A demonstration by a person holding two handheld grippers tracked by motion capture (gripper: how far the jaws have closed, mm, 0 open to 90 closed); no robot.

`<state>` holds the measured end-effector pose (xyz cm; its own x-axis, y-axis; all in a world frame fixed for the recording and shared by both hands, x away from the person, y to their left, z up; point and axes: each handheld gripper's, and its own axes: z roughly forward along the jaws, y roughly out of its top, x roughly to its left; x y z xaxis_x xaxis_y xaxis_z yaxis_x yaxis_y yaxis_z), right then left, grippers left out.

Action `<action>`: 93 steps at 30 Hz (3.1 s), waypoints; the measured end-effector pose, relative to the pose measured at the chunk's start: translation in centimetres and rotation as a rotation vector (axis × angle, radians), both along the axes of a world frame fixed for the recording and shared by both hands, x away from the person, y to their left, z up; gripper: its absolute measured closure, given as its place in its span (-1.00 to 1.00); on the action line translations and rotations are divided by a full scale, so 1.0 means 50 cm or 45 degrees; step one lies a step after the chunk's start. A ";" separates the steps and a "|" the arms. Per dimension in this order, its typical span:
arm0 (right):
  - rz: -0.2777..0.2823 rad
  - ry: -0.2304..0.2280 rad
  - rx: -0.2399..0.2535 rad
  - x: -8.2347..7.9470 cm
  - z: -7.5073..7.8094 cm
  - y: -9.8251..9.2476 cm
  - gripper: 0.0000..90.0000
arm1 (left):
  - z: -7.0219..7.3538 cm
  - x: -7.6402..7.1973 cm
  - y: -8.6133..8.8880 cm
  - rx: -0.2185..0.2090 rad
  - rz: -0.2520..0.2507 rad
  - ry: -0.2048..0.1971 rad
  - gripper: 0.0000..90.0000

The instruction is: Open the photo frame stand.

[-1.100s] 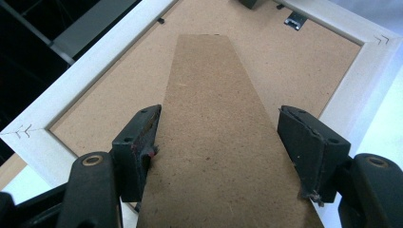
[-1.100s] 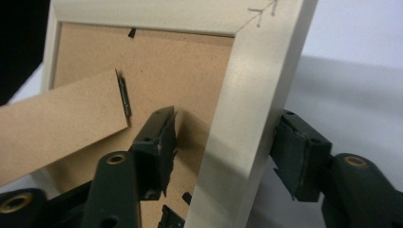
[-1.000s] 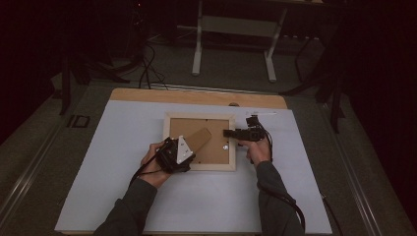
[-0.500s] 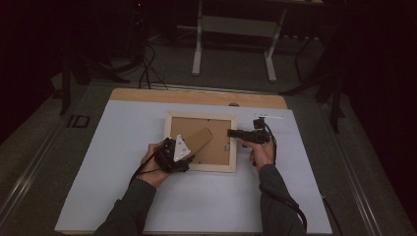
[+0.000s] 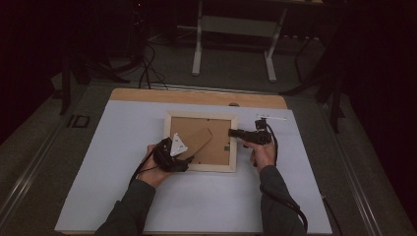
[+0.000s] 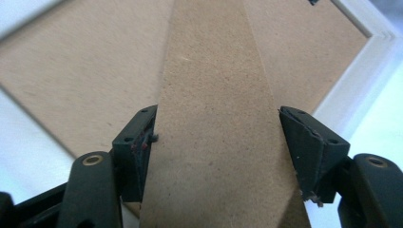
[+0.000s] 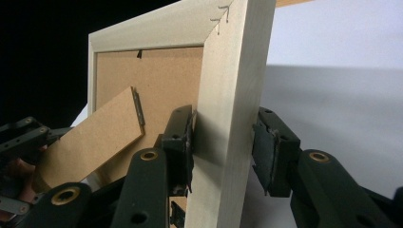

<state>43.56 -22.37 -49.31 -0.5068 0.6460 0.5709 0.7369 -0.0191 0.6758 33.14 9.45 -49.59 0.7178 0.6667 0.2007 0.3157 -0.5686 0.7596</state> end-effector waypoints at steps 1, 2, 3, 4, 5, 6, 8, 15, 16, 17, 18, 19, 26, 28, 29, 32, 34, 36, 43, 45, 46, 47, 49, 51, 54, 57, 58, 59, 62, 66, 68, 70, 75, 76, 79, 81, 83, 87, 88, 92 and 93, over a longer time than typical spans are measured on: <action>0.001 -0.003 -0.001 -0.001 0.001 0.000 0.36 | -0.001 0.000 -0.001 -0.010 -0.005 0.012 -0.24; 0.005 -0.007 0.000 -0.002 0.002 -0.001 0.37 | -0.001 0.001 0.000 -0.019 -0.011 0.023 -0.25; 0.008 -0.009 0.004 -0.003 0.004 -0.001 0.38 | -0.001 0.003 0.001 -0.025 -0.011 0.033 -0.25; 0.010 -0.012 0.005 -0.003 0.005 -0.002 0.38 | -0.001 0.005 0.004 -0.046 -0.014 0.051 -0.25; 0.014 -0.015 0.005 -0.004 0.006 -0.002 0.38 | -0.001 0.007 0.006 -0.067 -0.017 0.065 -0.25; 0.014 -0.019 0.003 -0.004 0.008 -0.001 0.38 | 0.000 0.009 0.009 -0.085 -0.019 0.084 -0.25; 0.016 -0.026 0.001 -0.005 0.010 0.000 0.38 | 0.002 0.013 0.015 -0.122 -0.026 0.112 -0.24; 0.020 -0.047 0.004 -0.007 0.013 0.000 0.38 | 0.005 0.023 0.034 -0.250 -0.033 0.195 -0.07; 0.021 -0.048 0.005 -0.007 0.013 0.001 0.38 | 0.005 0.024 0.035 -0.251 -0.034 0.202 -0.06; 0.021 -0.050 0.004 -0.007 0.014 0.001 0.38 | 0.005 0.025 0.035 -0.252 -0.032 0.208 -0.06; 0.024 -0.053 0.001 -0.008 0.015 0.001 0.38 | 0.004 0.026 0.034 -0.254 -0.028 0.215 -0.05; 0.024 -0.055 0.000 -0.008 0.016 0.002 0.38 | 0.004 0.026 0.035 -0.257 -0.028 0.223 -0.05; 0.034 -0.076 -0.011 -0.010 0.021 0.003 0.38 | 0.004 0.032 0.039 -0.295 -0.023 0.267 -0.06; 0.035 -0.078 -0.013 -0.010 0.022 0.003 0.38 | 0.005 0.032 0.041 -0.295 -0.024 0.273 -0.07; 0.036 -0.082 -0.016 -0.011 0.022 0.003 0.38 | 0.005 0.032 0.041 -0.296 -0.024 0.277 -0.06; 0.041 -0.093 -0.021 -0.012 0.026 0.005 0.38 | 0.006 0.032 0.040 -0.293 -0.031 0.294 0.01; 0.044 -0.101 -0.027 -0.012 0.027 0.005 0.38 | 0.007 0.032 0.039 -0.289 -0.031 0.294 0.02; 0.046 -0.104 -0.031 -0.012 0.029 0.006 0.38 | 0.008 0.031 0.039 -0.281 -0.034 0.293 0.03; 0.064 -0.137 -0.068 -0.016 0.040 0.008 0.38 | 0.016 0.027 0.029 -0.211 -0.035 0.288 0.07; 0.065 -0.144 -0.077 -0.018 0.043 0.008 0.38 | 0.017 0.025 0.025 -0.195 -0.035 0.277 0.08; 0.068 -0.155 -0.085 -0.018 0.044 0.008 0.38 | 0.017 0.025 0.022 -0.185 -0.032 0.270 0.10; 0.070 -0.162 -0.091 -0.019 0.046 0.007 0.39 | 0.017 0.025 0.020 -0.173 -0.037 0.267 0.12; 0.071 -0.172 -0.098 -0.019 0.048 0.007 0.39 | 0.018 0.023 0.015 -0.149 -0.035 0.245 0.15; 0.067 -0.185 -0.106 -0.022 0.051 0.004 0.39 | 0.022 0.023 0.012 -0.143 -0.036 0.243 0.16; 0.061 -0.189 -0.110 -0.023 0.053 0.001 0.40 | 0.025 0.023 0.008 -0.135 -0.035 0.233 0.16; 0.060 -0.208 -0.121 -0.026 0.057 0.001 0.40 | 0.024 0.022 0.007 -0.128 -0.031 0.216 0.16; 0.061 -0.215 -0.124 -0.027 0.058 0.001 0.40 | 0.024 0.022 0.006 -0.128 -0.030 0.211 0.16; 0.060 -0.219 -0.125 -0.027 0.059 0.002 0.40 | 0.025 0.021 0.006 -0.126 -0.029 0.206 0.16; 0.057 -0.231 -0.139 -0.029 0.064 0.002 0.40 | 0.026 0.021 0.004 -0.118 -0.025 0.194 0.16; 0.051 -0.245 -0.150 -0.032 0.068 0.001 0.40 | 0.029 0.021 0.001 -0.112 -0.023 0.185 0.16; 0.050 -0.254 -0.153 -0.033 0.069 0.001 0.40 | 0.030 0.021 -0.001 -0.111 -0.020 0.183 0.16; 0.047 -0.257 -0.156 -0.034 0.071 0.000 0.40 | 0.030 0.022 -0.002 -0.107 -0.022 0.176 0.16; 0.043 -0.279 -0.173 -0.037 0.077 -0.002 0.40 | 0.031 0.021 -0.007 -0.107 -0.013 0.158 0.16; 0.042 -0.283 -0.176 -0.038 0.079 -0.002 0.40 | 0.032 0.021 -0.008 -0.103 -0.013 0.152 0.16; 0.039 -0.290 -0.183 -0.039 0.082 -0.003 0.40 | 0.033 0.021 -0.009 -0.100 -0.012 0.148 0.16; 0.037 -0.303 -0.194 -0.041 0.086 -0.004 0.40 | 0.036 0.020 -0.013 -0.093 -0.005 0.133 0.16; 0.034 -0.311 -0.200 -0.042 0.089 -0.004 0.40 | 0.037 0.020 -0.016 -0.084 -0.002 0.123 0.16; 0.026 -0.334 -0.216 -0.044 0.094 -0.003 0.40 | 0.041 0.021 -0.022 -0.066 0.011 0.100 0.16; 0.023 -0.344 -0.223 -0.044 0.095 -0.003 0.40 | 0.043 0.021 -0.024 -0.062 0.016 0.095 0.17; 0.016 -0.367 -0.246 -0.046 0.104 -0.001 0.40 | 0.046 0.021 -0.029 -0.051 0.028 0.080 0.17; 0.016 -0.372 -0.250 -0.046 0.105 -0.001 0.40 | 0.047 0.021 -0.030 -0.050 0.030 0.076 0.17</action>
